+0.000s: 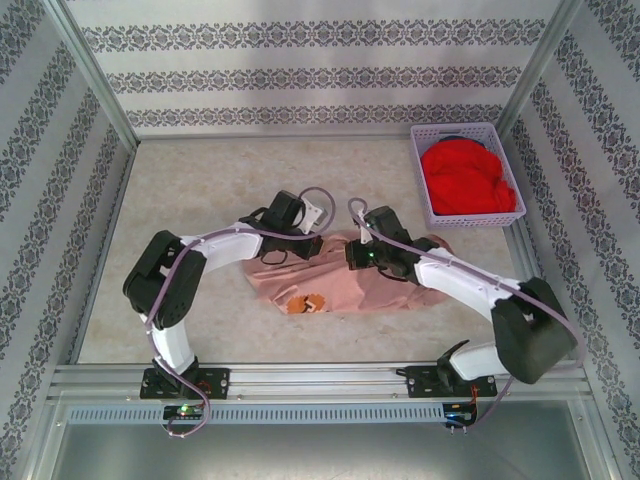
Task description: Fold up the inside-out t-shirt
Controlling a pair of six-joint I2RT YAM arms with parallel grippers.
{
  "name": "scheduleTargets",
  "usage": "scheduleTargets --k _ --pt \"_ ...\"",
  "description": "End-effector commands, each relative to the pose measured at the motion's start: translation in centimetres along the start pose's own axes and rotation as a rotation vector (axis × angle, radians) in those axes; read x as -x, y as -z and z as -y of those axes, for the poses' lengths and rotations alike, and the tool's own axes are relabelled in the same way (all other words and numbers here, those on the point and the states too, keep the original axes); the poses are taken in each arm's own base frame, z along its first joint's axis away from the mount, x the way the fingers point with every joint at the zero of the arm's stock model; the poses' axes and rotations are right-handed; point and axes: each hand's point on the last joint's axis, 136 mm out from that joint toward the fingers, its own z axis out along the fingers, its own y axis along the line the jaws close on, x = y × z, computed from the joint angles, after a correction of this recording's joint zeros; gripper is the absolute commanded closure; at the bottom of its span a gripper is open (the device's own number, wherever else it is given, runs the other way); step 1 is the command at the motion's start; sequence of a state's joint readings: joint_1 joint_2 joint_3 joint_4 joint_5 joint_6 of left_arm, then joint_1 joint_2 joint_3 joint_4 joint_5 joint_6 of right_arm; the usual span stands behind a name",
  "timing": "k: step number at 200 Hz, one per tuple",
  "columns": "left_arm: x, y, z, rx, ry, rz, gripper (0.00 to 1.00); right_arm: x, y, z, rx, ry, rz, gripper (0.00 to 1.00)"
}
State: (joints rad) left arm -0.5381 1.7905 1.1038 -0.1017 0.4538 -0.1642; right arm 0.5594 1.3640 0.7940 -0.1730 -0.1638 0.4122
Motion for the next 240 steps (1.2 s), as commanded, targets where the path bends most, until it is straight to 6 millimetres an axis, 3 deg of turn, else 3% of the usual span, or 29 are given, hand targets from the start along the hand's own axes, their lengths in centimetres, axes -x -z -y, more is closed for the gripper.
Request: scheduleTargets --k 1,25,50,74,100,117,184,199,226,240 --pt "6.4 7.4 4.1 -0.190 0.108 0.197 1.00 2.5 3.2 -0.3 -0.019 0.154 0.102 1.00" --pt "8.8 13.6 7.5 -0.343 0.171 0.305 1.00 3.1 4.8 -0.2 -0.023 0.211 0.120 1.00" --pt "8.8 15.9 9.2 -0.426 0.187 0.266 1.00 3.8 5.6 -0.2 -0.045 0.236 0.128 0.94" --pt "8.9 16.4 9.8 -0.448 0.199 0.235 1.00 4.1 6.6 -1.5 0.007 0.261 0.149 0.80" --pt "9.0 16.8 10.0 -0.452 0.195 0.242 1.00 3.0 8.1 -4.0 0.109 0.347 0.186 0.54" --pt "8.9 16.8 10.0 -0.456 0.197 0.238 1.00 2.1 8.8 -5.8 0.176 0.410 0.222 0.45" --pt "8.5 16.6 9.5 -0.417 0.204 0.232 1.00 1.5 8.3 -9.6 0.106 0.603 0.244 0.47" --pt "8.5 16.7 9.5 -0.416 0.201 0.233 1.00 1.8 7.9 -9.5 0.037 0.629 0.249 0.46" --pt "8.5 16.8 9.5 -0.416 0.202 0.238 1.00 2.6 5.1 -8.1 -0.109 0.658 0.186 0.44" --pt "8.4 16.8 9.5 -0.411 0.204 0.237 1.00 3.3 3.6 -7.4 -0.171 0.655 0.175 0.50"
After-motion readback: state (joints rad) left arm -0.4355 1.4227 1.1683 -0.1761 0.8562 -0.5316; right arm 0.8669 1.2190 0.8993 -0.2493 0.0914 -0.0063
